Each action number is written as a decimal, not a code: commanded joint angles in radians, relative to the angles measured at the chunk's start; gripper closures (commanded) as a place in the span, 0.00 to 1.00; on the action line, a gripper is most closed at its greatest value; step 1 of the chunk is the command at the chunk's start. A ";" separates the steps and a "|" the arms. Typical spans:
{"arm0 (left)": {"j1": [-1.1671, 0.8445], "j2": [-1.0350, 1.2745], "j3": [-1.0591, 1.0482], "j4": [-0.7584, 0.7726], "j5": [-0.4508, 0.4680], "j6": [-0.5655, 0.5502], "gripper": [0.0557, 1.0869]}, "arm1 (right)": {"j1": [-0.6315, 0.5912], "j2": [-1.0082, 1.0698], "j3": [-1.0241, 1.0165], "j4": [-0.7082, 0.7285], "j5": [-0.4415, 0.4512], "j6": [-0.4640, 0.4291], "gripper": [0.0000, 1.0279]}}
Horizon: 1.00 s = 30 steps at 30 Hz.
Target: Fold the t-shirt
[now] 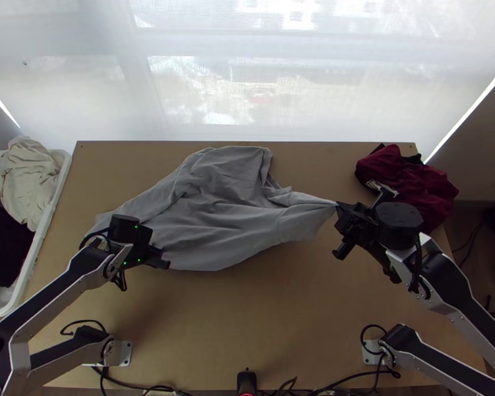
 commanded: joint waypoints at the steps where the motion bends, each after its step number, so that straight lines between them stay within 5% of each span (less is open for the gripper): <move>1: -0.021 0.114 0.040 0.045 -0.025 0.043 0.96 | -0.014 0.001 0.007 -0.012 0.003 0.004 0.97; 13: 0.008 0.172 0.397 0.001 -0.056 0.065 0.97 | -0.025 0.005 -0.003 -0.010 0.003 0.004 0.97; 19: 0.085 0.421 0.554 0.129 -0.063 -0.011 0.97 | -0.028 0.005 -0.022 -0.012 0.003 0.002 0.97; 29: 0.130 0.742 0.896 0.211 -0.275 -0.118 0.96 | -0.037 0.005 -0.049 -0.024 0.003 -0.001 0.97; 30: 0.130 0.752 0.916 0.209 -0.277 -0.119 0.88 | -0.037 0.005 -0.052 -0.024 0.003 -0.001 0.97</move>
